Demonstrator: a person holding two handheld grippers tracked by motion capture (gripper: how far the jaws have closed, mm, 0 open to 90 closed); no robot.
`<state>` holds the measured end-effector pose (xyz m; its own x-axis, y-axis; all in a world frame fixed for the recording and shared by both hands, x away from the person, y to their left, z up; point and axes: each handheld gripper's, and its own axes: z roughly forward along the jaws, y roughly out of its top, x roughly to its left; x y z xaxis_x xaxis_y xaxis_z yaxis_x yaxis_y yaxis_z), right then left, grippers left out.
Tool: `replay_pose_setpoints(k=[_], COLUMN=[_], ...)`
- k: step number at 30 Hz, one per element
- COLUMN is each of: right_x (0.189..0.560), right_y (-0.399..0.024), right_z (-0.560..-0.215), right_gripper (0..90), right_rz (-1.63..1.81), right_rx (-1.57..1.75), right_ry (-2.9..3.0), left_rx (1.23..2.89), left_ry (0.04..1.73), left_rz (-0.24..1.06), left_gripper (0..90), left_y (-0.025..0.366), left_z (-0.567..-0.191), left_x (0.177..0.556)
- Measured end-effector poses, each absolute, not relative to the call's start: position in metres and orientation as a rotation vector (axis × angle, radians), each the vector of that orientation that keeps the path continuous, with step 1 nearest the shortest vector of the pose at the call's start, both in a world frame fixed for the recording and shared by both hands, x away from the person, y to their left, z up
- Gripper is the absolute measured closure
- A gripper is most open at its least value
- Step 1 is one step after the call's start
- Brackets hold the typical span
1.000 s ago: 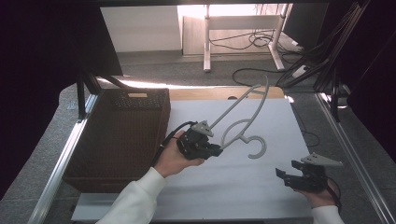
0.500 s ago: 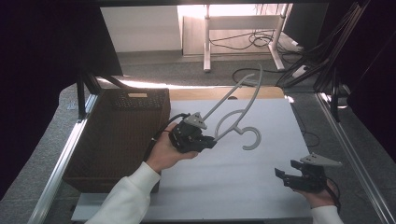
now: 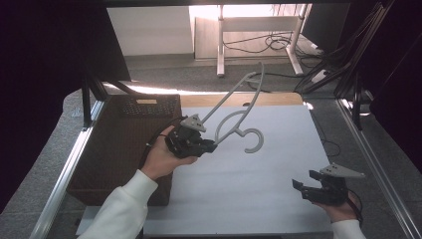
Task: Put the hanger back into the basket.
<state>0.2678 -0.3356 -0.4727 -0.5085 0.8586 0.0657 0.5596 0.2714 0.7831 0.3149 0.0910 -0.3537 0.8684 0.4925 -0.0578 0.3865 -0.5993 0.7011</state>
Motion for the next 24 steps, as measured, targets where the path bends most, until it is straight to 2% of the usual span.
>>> replay_pose_setpoints(k=[24], right_x=[0.267], right_y=[-0.331], right_z=[-0.473], right_gripper=[24.1], right_rz=[1.112], right_rx=[1.257], right_ry=[2.196], left_rx=[2.241], left_ry=[0.766], left_rz=[0.259], left_gripper=[82.0], left_y=[0.161], left_z=[-0.347], left_x=[0.316])
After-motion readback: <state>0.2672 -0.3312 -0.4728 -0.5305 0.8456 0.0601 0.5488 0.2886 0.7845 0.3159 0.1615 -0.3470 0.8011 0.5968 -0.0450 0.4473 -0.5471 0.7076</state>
